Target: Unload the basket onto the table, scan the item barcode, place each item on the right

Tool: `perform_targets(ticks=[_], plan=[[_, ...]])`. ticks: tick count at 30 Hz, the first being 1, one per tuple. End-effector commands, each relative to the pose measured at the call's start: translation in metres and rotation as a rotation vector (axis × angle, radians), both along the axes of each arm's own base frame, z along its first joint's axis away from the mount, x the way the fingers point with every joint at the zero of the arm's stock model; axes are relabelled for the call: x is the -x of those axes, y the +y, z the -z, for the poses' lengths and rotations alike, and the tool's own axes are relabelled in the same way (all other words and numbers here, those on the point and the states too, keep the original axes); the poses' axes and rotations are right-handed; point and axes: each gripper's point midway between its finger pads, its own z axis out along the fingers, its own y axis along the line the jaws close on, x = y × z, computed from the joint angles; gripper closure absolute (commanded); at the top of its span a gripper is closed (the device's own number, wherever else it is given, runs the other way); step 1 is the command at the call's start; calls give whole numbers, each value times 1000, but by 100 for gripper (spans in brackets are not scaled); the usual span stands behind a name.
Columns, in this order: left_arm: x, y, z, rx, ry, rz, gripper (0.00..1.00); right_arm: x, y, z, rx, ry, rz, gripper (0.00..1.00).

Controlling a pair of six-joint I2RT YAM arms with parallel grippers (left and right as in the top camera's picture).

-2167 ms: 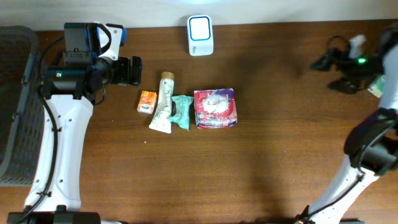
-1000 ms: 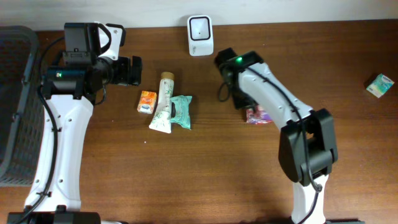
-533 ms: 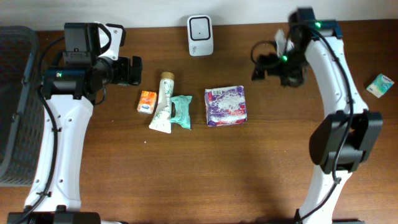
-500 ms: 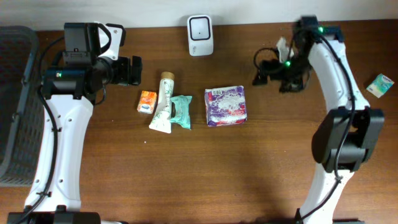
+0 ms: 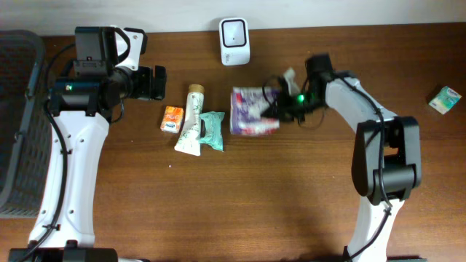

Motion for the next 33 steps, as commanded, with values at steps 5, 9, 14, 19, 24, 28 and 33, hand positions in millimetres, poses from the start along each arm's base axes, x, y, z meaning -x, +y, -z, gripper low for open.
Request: perform_targets(ticks=[5,9,14,19,24,28,33], plan=[[-1,0,-6,7,-14,-7,1,-53,38,-185,-34,-770,-154,96],[-1,0,-6,7,-14,-7,1,-57,34,-179,7,-757,-131,96],[-1,0,-6,7,-13,-7,1,-49,33,-170,8,-677,-122,96],[-1,0,-6,7,-14,-7,1,-47,32,-168,10,-665,-123,96],[-1,0,-6,7,-14,-7,1,-54,-35,-100,595,-468,106,96],[-1,0,-6,7,-14,-7,1,3,-128,-87,1358,-277,270,96],[-1,0,-6,7,-14,-7,1,44,-134,-35,1436,-99,135,65]])
